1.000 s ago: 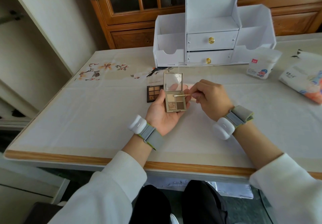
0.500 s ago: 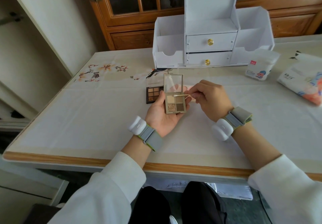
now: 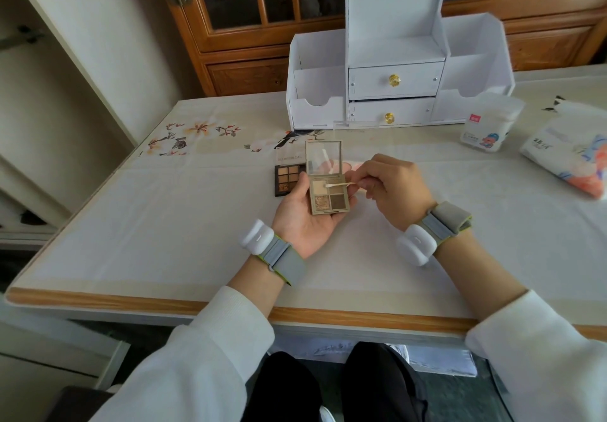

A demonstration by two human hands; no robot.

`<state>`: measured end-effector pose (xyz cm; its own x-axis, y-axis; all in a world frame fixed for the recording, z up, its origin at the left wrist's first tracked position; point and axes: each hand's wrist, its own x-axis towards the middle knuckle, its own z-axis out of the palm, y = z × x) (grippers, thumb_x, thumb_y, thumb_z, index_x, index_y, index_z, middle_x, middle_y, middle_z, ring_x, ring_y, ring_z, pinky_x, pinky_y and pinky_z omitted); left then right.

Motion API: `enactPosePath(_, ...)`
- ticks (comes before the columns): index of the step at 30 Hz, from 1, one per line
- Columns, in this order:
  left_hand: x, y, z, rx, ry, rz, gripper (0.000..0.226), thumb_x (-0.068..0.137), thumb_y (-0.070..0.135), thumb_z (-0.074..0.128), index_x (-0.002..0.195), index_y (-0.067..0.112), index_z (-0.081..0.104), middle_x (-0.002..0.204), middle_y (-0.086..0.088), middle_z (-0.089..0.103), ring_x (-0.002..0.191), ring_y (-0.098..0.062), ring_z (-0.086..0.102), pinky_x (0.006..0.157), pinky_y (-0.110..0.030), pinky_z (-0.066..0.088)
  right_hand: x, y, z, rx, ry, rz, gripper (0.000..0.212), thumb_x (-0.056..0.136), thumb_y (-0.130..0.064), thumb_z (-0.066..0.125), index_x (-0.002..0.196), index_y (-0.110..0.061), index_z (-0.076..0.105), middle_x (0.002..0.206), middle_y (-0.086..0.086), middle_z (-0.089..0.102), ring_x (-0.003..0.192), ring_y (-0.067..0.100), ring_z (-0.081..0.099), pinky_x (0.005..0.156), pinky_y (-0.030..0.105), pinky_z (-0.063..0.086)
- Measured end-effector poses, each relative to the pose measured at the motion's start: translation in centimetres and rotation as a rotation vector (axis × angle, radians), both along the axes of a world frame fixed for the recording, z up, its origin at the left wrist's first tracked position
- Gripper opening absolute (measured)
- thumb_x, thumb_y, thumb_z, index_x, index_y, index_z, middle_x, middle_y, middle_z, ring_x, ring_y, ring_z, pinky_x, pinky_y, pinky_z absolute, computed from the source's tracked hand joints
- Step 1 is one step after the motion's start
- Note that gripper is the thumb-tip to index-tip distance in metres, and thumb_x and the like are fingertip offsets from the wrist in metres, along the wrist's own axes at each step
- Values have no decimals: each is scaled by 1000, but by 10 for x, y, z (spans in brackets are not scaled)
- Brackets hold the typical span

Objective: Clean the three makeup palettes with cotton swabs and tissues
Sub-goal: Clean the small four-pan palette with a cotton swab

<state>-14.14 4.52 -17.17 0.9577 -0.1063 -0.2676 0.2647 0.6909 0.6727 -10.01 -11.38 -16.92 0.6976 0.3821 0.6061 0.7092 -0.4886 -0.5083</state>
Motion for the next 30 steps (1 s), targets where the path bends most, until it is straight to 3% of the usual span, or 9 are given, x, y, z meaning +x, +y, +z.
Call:
enactPosePath(6, 2, 2, -1, 3, 0, 5, 49, 103, 41, 22, 105, 18, 64, 96, -13, 71, 83, -24, 69, 86, -35, 47, 0, 1, 0, -44, 13, -7, 16, 78, 0, 53, 79, -2, 69, 74, 11, 62, 55, 8, 45, 58, 13, 37)
enactPosePath(12, 1, 3, 0, -21, 12, 29, 44, 103, 40, 25, 109, 16, 62, 107, -17, 66, 101, -27, 61, 90, -36, 44, -3, 1, 1, -91, 27, -2, 20, 78, -7, 52, 81, -6, 72, 73, 9, 61, 56, 10, 45, 59, 23, 41)
enactPosePath(17, 1, 3, 0, -62, 11, 56, 43, 102, 39, 27, 115, 13, 59, 122, -22, 59, 108, -32, 57, 100, -40, 39, -4, 1, 0, -80, 40, 22, 17, 78, -9, 55, 79, -9, 73, 70, -1, 56, 56, -9, 39, 60, 13, 33)
enactPosePath(20, 2, 4, -1, -82, 14, 67, 43, 103, 37, 29, 124, 10, 56, 131, -26, 53, 114, -36, 54, 101, -43, 42, -4, 1, -1, -112, 40, 25, 13, 78, -2, 60, 78, -7, 72, 72, 8, 62, 53, 5, 41, 62, 21, 38)
enactPosePath(22, 2, 4, 0, -93, 20, 72, 44, 103, 37, 29, 128, 10, 54, 132, -28, 51, 116, -38, 52, 100, -43, 43, -4, 0, 0, -128, 45, 34, 12, 77, 0, 62, 79, -6, 72, 73, 9, 63, 53, 4, 40, 62, 23, 40)
enactPosePath(25, 2, 4, 0, -107, 15, 82, 46, 103, 38, 27, 128, 10, 53, 133, -29, 51, 115, -38, 51, 100, -43, 42, -4, 0, -1, -138, 48, 49, 13, 77, -1, 61, 80, -7, 72, 73, 9, 64, 55, -6, 38, 62, 21, 39)
enactPosePath(30, 2, 5, 1, -87, 11, 65, 46, 104, 37, 29, 136, 9, 47, 129, -27, 55, 111, -36, 57, 99, -42, 45, -3, 1, 0, -120, 16, 34, 16, 77, -7, 57, 80, -7, 73, 72, 8, 63, 54, 3, 39, 61, 14, 36)
